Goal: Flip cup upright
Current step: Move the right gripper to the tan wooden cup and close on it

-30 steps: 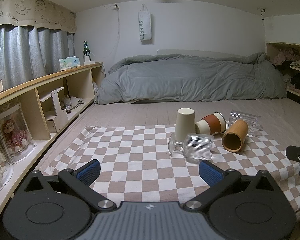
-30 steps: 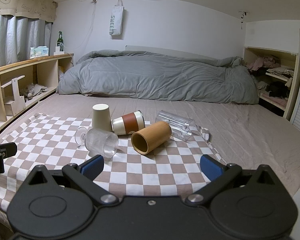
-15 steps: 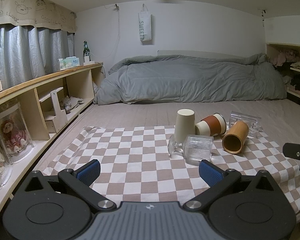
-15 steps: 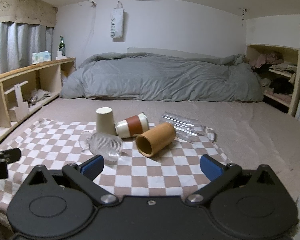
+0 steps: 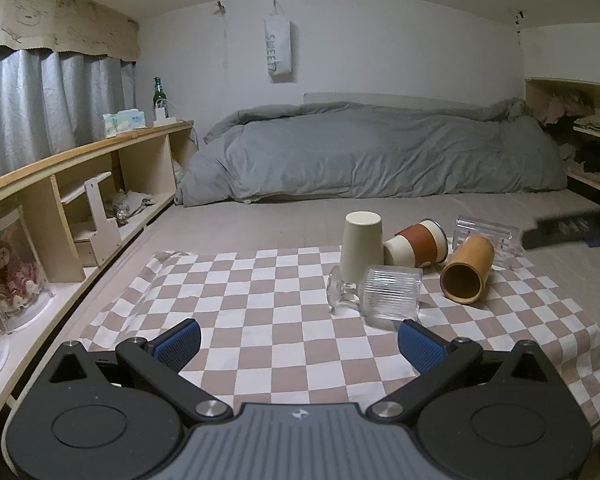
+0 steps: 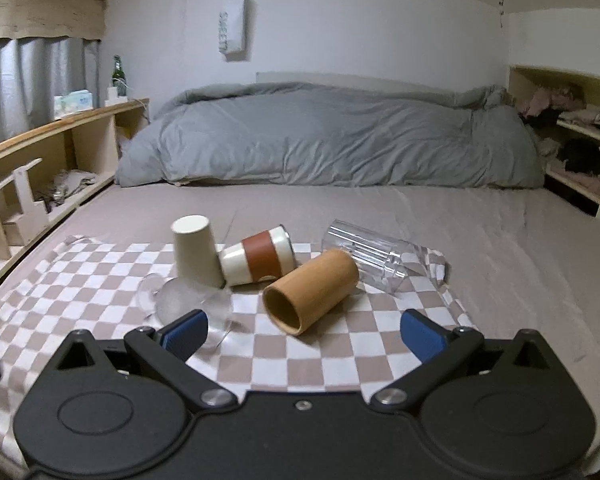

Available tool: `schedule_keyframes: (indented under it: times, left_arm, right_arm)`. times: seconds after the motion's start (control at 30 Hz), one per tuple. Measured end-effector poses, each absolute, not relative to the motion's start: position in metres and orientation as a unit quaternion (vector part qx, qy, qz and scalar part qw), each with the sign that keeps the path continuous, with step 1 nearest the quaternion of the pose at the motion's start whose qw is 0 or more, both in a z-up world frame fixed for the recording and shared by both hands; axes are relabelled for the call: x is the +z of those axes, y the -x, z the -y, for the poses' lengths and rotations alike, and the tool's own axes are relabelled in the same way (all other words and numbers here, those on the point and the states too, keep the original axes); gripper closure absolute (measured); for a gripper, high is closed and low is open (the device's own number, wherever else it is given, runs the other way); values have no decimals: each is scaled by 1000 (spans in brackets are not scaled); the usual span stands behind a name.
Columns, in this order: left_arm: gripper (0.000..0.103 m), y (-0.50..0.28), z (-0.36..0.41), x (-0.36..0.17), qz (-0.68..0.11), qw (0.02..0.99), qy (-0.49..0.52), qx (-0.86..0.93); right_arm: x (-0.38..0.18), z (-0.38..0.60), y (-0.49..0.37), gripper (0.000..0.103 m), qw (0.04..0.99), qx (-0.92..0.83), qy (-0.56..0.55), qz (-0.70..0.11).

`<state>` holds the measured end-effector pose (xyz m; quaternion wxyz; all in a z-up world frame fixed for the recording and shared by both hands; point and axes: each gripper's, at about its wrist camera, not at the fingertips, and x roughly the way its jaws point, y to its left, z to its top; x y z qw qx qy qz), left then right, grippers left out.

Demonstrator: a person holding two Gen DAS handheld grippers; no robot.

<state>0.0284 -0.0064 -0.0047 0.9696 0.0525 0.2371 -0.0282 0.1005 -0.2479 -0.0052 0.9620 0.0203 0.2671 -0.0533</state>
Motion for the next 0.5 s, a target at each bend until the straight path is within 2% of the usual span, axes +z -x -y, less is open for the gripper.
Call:
schedule_keyframes:
  times: [0.3,0.5]
  left_arm:
    - [0,-58,14,-20,-256,964,-58,-46]
    - [0,-77,15,-30,-269,960,-58,-54]
  right_arm:
    - [-31,283,-206,1,942,-104,-107,-300]
    - [-59,302,-263,10,906,-116,-197,-356]
